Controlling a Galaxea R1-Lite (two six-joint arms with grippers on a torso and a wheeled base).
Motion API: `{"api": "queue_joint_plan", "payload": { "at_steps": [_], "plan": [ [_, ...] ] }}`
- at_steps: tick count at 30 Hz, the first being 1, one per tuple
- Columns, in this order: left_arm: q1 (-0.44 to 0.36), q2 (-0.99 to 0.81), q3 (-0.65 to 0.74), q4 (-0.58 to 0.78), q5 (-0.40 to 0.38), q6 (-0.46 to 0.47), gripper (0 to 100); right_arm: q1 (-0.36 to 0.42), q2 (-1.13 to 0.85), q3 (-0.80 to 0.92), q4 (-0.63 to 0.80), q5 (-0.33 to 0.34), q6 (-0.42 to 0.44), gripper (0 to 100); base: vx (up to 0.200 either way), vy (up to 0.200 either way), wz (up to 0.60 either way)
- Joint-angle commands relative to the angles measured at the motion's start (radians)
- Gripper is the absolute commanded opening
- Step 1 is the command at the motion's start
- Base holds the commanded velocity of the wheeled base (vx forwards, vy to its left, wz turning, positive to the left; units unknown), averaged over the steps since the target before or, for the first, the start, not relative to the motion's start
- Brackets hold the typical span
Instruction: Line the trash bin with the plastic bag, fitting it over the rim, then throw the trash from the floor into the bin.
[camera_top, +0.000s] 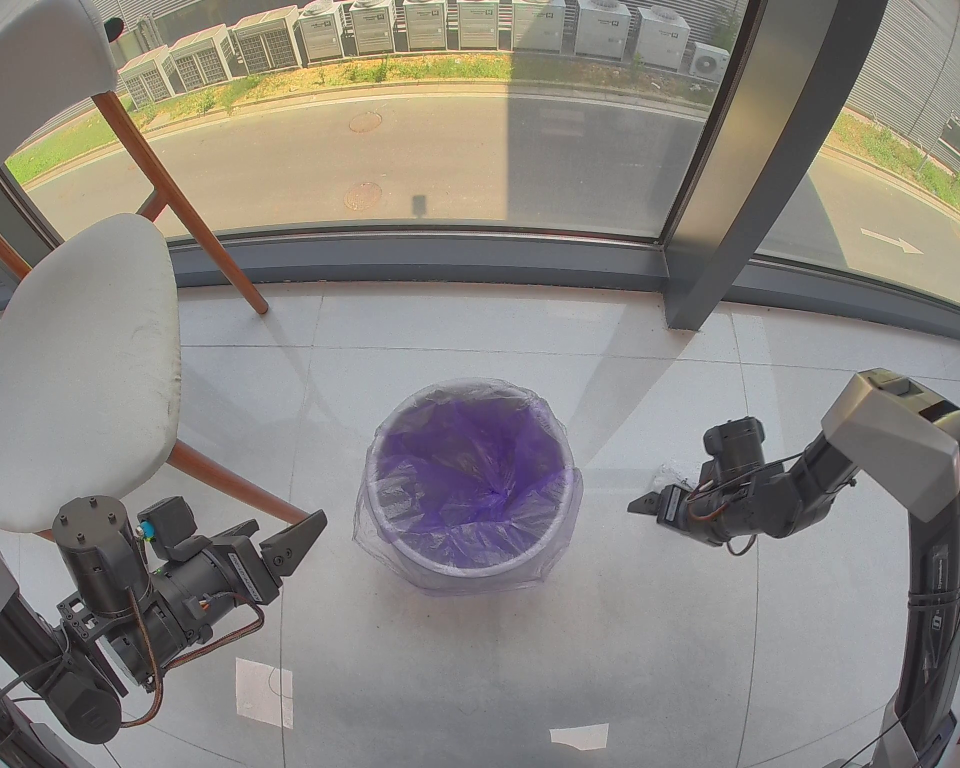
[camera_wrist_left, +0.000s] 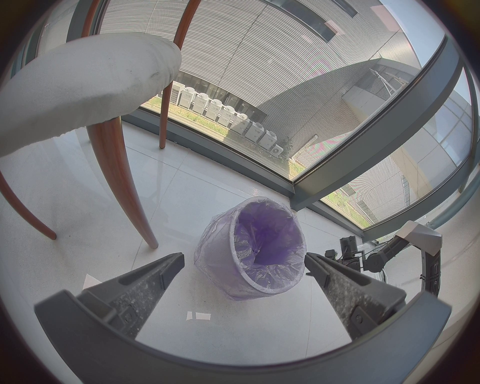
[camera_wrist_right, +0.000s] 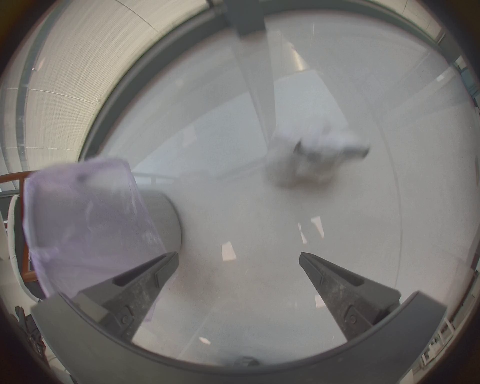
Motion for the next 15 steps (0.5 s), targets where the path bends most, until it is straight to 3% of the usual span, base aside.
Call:
{"api": "queue_joint_plan", "payload": {
  "at_steps": [1, 5, 6, 7, 14, 15],
  "plan": [
    [-0.009, -0.014, 0.001, 0.0, 0.0, -0.002, 100, -0.119, -0.075, 0.034, -0.084, 0.006, -0.149, 100, 0.0, 0.0, 0.0],
    [-0.026, -0.028, 0.0, 0.003, 0.0, -0.002, 100, -0.197, -0.02, -0.026, -0.104, 0.013, -0.327, 100, 0.0, 0.0, 0.0],
    [-0.026, -0.028, 0.0, 0.003, 0.0, -0.002, 100, -0.197, -0.02, -0.026, -0.104, 0.013, -0.327, 100, 0.0, 0.0, 0.0],
    [-0.024, -0.028, -0.003, 0.001, 0.007, -0.002, 100, -0.228, 0.023, -0.063, -0.107, 0.033, -0.408, 100, 0.0, 0.0, 0.0],
    [-0.026, -0.034, 0.0, 0.001, 0.065, -0.01, 100, -0.316, 0.045, -0.107, -0.134, 0.144, -0.604, 100, 0.0, 0.0, 0.0],
    [-0.026, -0.049, 0.009, 0.001, 0.068, -0.011, 100, -0.348, 0.046, -0.109, -0.136, 0.209, -0.695, 100, 0.0, 0.0, 0.0]
  ]
}}
